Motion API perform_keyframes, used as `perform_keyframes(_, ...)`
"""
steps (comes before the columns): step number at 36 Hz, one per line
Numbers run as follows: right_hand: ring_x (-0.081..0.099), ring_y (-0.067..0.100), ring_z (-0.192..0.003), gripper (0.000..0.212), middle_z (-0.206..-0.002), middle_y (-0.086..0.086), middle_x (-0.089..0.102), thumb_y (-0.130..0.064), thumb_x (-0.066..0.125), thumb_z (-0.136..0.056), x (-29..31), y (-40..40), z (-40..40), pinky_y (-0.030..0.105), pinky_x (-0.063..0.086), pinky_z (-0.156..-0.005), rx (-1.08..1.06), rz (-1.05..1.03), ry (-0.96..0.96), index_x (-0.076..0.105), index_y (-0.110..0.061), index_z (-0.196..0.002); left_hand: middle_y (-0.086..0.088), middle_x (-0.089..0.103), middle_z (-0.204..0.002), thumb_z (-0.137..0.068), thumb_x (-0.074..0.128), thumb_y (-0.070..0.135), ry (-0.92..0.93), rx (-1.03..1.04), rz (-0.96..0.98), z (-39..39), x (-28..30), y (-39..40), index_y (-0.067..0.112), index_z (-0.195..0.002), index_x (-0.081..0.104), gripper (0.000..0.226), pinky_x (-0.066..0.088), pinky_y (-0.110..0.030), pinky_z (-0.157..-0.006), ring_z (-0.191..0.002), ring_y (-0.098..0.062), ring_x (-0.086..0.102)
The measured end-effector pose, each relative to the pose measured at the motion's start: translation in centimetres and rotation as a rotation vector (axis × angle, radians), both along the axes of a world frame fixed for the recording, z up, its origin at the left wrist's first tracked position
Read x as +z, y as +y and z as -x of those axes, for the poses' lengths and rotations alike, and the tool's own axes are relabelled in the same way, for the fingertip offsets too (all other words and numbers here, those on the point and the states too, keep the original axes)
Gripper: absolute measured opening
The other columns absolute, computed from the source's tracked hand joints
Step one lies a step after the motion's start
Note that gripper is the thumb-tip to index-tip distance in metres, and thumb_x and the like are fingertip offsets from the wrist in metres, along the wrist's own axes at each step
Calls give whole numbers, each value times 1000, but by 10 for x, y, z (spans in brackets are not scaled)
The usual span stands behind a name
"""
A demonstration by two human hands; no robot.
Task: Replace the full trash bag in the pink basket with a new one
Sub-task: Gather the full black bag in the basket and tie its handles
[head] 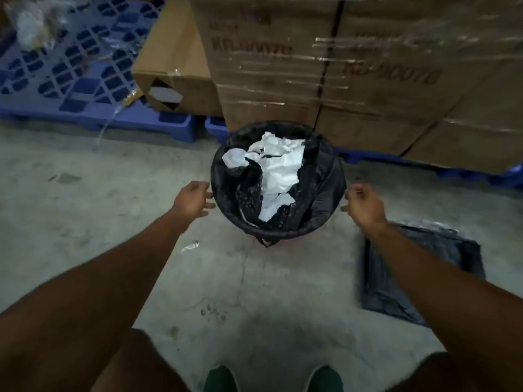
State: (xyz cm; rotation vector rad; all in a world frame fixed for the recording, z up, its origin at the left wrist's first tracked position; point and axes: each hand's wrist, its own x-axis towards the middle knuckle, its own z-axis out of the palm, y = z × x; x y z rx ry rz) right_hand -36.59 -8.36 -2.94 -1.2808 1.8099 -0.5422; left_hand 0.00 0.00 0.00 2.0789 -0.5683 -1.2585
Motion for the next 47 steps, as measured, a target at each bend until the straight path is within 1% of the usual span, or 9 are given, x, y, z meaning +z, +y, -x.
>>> perform_keyframes(8, 65, 28, -88, 41, -98, 10, 68, -48, 39, -99, -37, -17, -24, 37, 54, -73, -227, -355, -477, 66, -17, -100, -8, 69, -113, -98, 41, 65, 476, 149, -12, -18, -58, -22, 15, -121, 62, 59, 55, -42, -78, -99, -27, 67)
perform_keyframes(13, 62, 26, -89, 30, -96, 10, 66, -42, 51, -97, -43, -15, -27, 38, 58, -76, -313, -395, -525, 64, -16, -92, -4, 66, -96, -95, 59, 49, 488, 109, -4, -22, -68, -21, 18, -99, 67, 32, 53, -32, -73, -84, -20, 62)
perform_keyframes(17, 60, 25, -84, 23, -93, 9, 59, -30, 63, -93, -50, -17, -24, 38, 56, -86, -427, -498, -666, 59, -10, -81, -13, 70, -128, -101, 54, 30, 548, 177, 69, -30, -76, -21, 14, -116, 70, 28, 53, -39, -95, -102, -23, 66)
perform_keyframes(22, 58, 21, -68, 22, -79, 9, 60, -9, 53, -96, -58, -20, -18, 30, 57, -55, -548, -545, -704, 55, -8, -74, -16, 71, -115, -98, 47, 12, 575, 286, 133, -30, -72, -18, 8, -116, 66, 26, 54, -35, -79, -88, -23, 67)
perform_keyframes(27, 57, 24, -75, 16, -83, 10, 59, -11, 57, -91, -50, -20, -18, 36, 53, -88, -556, -471, -763, 55, -10, -76, -18, 67, -132, -90, 48, 11, 616, 323, 185, -39, -58, -13, 5, -136, 59, 48, 57, -39, -84, -101, -30, 67)
perform_keyframes(31, 43, 23, -62, 8, -72, 9, 47, -9, 44, -73, -28, -28, -7, 31, 41, -61, -613, -340, -888, 52, -10, -74, -15, 69, -125, -91, 49, 31, 678, 248, 220, -43, -40, -17, 11, -125, 66, 43, 58, -38, -77, -93, -30, 69)
perform_keyframes(35, 40, 19, -59, 38, -72, 7, 50, -39, 57, -81, -10, -55, 4, 31, 34, -57, -480, -347, -842, 63, -7, -100, -11, 69, -122, -87, 64, 53, 588, 222, 170, -51, -28, -42, 13, -122, 67, 54, 55, -43, -88, -108, -30, 66)
perform_keyframes(39, 28, 17, -50, 48, -57, 0, 33, -58, 62, -81, -3, -78, 4, 32, 21, -54, -256, -489, -646, 45, -15, -67, -16, 73, -125, -77, 73, 69, 555, 117, 40, -54, -23, -66, 4, -125, 66, 81, 55, -55, -98, -116, -34, 69)
perform_keyframes(47, 38, 18, -49, 20, -66, 5, 42, -23, 56, -87, 1, -114, -12, 23, 33, -42, -322, -436, -716, 46, -15, -72, -13, 76, -102, -99, 59, 35, 358, 105, 53, -55, -14, -100, 10, -109, 71, 30, 54, -40, -78, -92, -28, 68)
